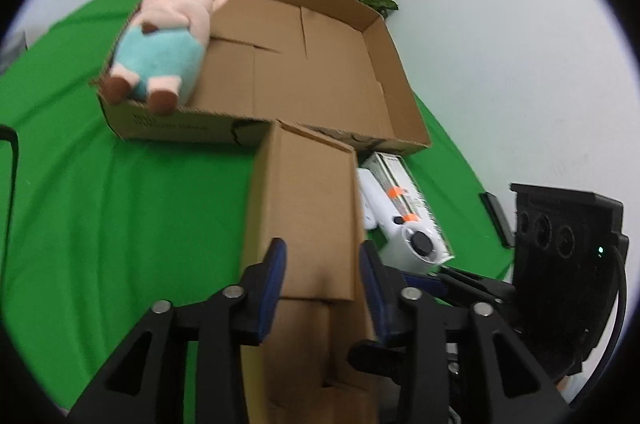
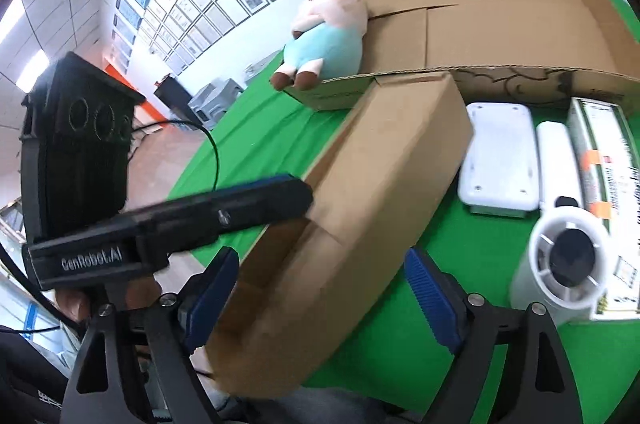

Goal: Organize objects
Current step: 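Lift the long brown box off the table with both tools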

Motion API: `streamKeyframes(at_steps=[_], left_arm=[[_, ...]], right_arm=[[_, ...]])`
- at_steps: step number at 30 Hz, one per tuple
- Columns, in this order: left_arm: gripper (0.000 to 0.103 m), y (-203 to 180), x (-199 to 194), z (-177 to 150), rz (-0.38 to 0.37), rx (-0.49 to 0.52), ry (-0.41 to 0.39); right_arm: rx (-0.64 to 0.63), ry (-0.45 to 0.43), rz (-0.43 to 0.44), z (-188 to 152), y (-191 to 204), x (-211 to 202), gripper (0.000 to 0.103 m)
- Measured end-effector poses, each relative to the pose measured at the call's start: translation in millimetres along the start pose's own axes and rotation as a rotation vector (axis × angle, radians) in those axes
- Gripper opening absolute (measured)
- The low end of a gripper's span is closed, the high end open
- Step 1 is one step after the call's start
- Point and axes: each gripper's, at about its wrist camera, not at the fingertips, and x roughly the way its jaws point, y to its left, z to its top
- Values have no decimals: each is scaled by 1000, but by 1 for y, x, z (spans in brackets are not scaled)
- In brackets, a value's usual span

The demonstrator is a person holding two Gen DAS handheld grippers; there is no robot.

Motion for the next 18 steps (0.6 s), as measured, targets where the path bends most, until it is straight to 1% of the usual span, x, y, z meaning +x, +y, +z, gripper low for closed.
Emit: streamKeyframes(at_steps=[1,2,4,5,6,7,9,10,12,13,14,16,18], left_arm=[[49,1,-2,0,28,14,-14],[51,2,-4,-1,50,23,-21],[51,7,-5,-5,82,40,-14],[51,9,-5,-6,87,43,-8],[51,11,-3,-9,96,47,7],[51,12,-1,-12,102,48,21],[51,16,4,-18,101,50,52],[51,16,5,-21,97,50,63],[51,17,8,-28,91,49,81],[51,18,8,-29,95,48,85],[51,19,8,-31,100,49,88],[51,21,5,-34,101,47,91],[47,23,3,-37,90,33,96]], right_arm=[[-6,0,-16,-2,1,1,85],[-15,-2,-45,-3,1,2,85],[-34,-19,-115,-8,3,1,85],[-49,-34,-157,-11,5,-1,82],[-63,-40,-174,-14,7,-2,74],[-80,-41,-195,-17,10,-4,71],[-112,-33,-225,-23,15,-4,58],[-121,-25,-228,-26,17,-4,55],[-119,-2,-229,-30,18,2,40],[-116,4,-219,-31,19,5,36],[-117,10,-207,-32,20,8,27],[-129,0,-208,-31,24,12,25],[-146,-6,-211,-25,27,19,23]])
